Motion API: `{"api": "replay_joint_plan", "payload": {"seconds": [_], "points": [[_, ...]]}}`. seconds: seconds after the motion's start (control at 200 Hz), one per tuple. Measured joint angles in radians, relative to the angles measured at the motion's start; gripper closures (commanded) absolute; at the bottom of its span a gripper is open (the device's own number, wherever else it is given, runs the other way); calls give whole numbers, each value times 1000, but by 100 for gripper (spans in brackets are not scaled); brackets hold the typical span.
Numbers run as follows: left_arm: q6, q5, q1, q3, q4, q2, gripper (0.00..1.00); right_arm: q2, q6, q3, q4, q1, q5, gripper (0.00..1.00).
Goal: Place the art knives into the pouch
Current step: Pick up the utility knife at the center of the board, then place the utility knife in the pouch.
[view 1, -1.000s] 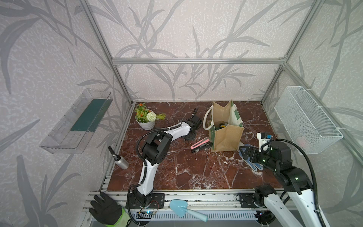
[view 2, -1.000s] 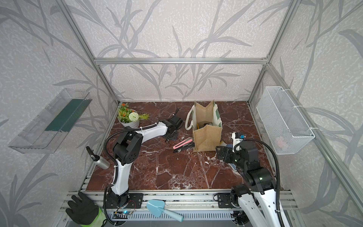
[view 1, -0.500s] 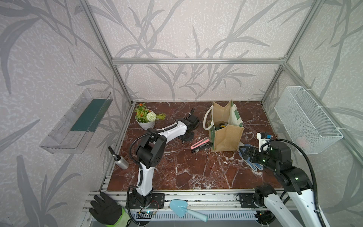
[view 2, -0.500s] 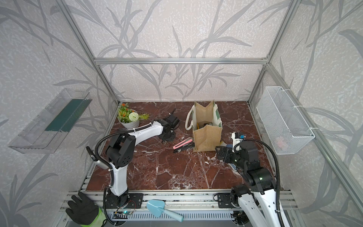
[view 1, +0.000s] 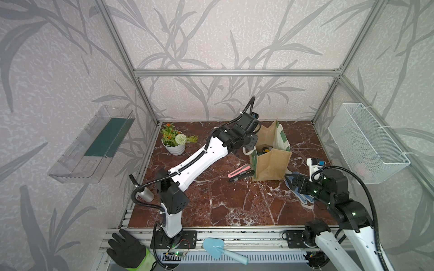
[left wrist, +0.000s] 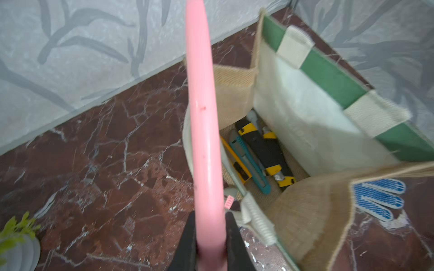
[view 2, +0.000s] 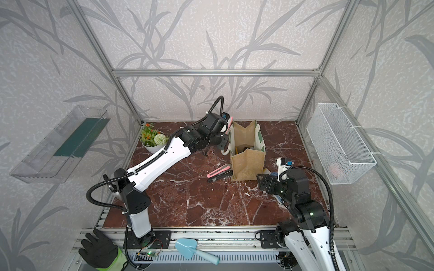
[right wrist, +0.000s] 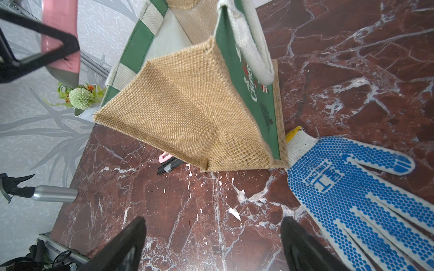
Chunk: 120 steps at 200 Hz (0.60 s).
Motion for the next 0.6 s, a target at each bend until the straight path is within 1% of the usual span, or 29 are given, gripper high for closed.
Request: {"api": "replay_joint_plan", "payload": {"seconds": [0.16, 0.34, 0.425, 0.46, 0.49, 0.515, 0.58, 0.6], "points": [[50, 11, -20, 174, -16, 134, 100, -19, 10, -31, 14, 0, -15, 10], [88, 34, -40, 431, -84, 349, 100, -21, 14, -58, 14, 0, -18, 10], [96, 46, -45, 513, -118, 423, 96, -23, 8, -58, 11, 0, -16, 10], [97, 51, -45, 525, -131, 441, 92, -26, 5, -58, 8, 0, -13, 10], [97, 53, -46, 527, -141, 451, 86, -27, 2, -58, 5, 0, -10, 10], [98, 56, -46, 527, -149, 456, 79, -27, 0, -58, 2, 0, -9, 10], [92, 62, -46, 527, -162, 466, 57, -28, -4, -58, -2, 0, -6, 10], [102, 64, -47, 527, -166, 467, 52, -28, -5, -58, -3, 0, -6, 10]]}}
